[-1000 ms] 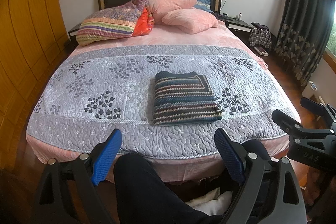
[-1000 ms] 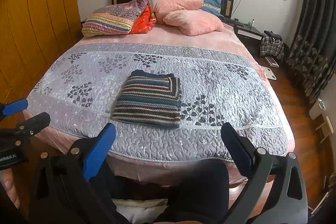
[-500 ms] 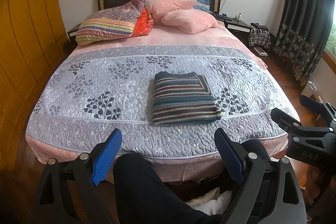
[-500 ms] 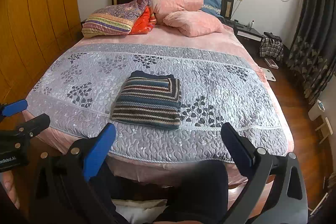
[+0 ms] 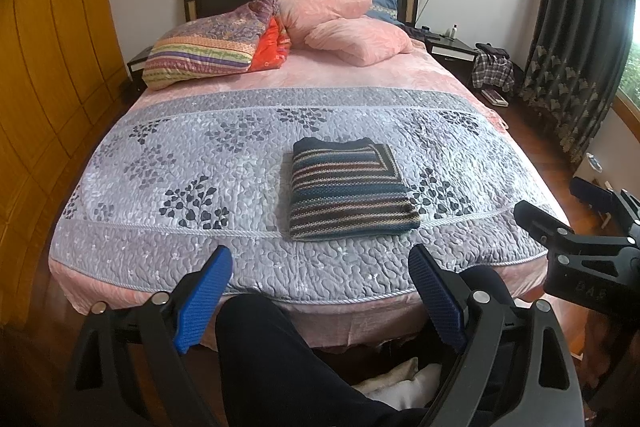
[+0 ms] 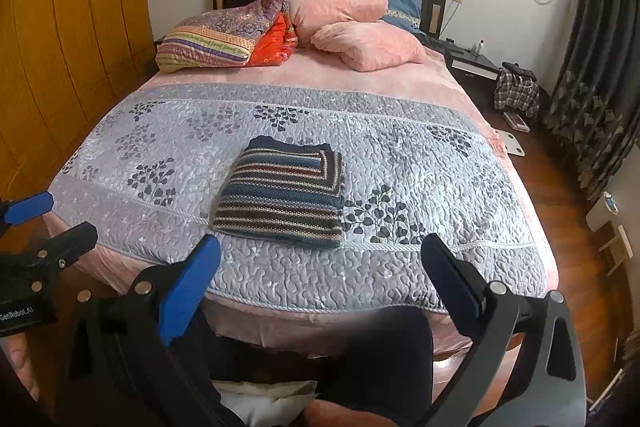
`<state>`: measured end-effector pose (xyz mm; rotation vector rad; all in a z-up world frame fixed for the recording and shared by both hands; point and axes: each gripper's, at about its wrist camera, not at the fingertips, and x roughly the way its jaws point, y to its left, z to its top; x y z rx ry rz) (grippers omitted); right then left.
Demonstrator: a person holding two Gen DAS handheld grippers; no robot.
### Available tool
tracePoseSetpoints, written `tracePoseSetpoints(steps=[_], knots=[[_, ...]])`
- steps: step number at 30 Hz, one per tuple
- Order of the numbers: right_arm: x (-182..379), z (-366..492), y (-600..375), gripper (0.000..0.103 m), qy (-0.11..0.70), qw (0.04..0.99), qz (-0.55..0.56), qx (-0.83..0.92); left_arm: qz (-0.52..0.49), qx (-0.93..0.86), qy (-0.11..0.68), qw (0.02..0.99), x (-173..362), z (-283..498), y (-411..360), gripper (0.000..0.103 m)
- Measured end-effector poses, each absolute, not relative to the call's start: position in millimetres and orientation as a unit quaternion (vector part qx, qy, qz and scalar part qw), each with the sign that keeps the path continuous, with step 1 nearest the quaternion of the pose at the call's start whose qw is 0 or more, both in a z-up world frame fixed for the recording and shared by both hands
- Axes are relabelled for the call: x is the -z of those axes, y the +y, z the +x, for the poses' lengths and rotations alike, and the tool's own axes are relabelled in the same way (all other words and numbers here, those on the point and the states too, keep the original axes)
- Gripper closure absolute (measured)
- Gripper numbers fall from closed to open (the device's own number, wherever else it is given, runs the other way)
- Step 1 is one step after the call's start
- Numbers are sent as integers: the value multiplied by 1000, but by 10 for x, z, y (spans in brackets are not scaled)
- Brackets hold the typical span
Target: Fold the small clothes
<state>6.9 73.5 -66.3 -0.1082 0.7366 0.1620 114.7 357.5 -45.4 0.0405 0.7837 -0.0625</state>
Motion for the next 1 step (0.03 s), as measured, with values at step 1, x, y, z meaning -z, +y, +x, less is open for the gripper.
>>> tracePoseSetpoints(steps=[1], knots=[[666, 70, 729, 3, 358, 929, -53, -78, 20, 32, 381, 924, 451, 1145, 3568, 13]])
